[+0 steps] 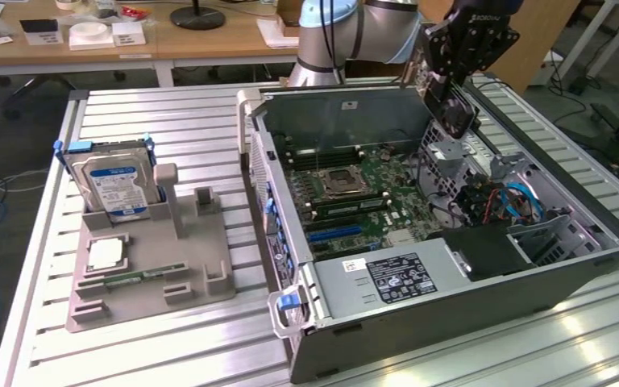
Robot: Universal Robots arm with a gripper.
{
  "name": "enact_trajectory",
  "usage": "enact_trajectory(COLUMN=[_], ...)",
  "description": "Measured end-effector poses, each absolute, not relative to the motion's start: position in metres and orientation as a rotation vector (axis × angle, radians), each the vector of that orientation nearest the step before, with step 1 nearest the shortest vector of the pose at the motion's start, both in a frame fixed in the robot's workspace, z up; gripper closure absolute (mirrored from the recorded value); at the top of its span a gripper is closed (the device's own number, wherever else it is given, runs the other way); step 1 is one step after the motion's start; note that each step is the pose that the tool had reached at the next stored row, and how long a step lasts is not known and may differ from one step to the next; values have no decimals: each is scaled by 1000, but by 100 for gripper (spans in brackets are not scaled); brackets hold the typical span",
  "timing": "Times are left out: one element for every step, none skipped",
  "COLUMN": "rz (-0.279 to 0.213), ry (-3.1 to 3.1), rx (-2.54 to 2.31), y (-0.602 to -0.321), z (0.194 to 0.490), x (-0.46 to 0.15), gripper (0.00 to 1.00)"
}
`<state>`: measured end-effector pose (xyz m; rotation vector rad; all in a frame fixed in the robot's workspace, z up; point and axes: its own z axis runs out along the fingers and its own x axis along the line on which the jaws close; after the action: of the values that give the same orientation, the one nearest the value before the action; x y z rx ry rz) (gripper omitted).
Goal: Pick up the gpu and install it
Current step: 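Pick up the gpu and move the gpu toward the slot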
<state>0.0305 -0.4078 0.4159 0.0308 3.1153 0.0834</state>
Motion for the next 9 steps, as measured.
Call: enact_trajectory(rz=[83, 83, 83, 83, 83, 83, 83, 83, 83], ry=[3115, 3115, 3115, 3115, 3115, 3115, 3115, 3115, 3115], rx=[31, 31, 31, 31, 31, 31, 31, 31, 31], y=[-408, -408, -409, -410, -411, -412, -412, -413, -414], z=[416, 416, 416, 416, 416, 416, 416, 416, 416], x=[31, 32, 32, 32, 32, 32, 33, 33, 33], gripper=[73, 73, 73, 73, 73, 73, 73, 73, 73])
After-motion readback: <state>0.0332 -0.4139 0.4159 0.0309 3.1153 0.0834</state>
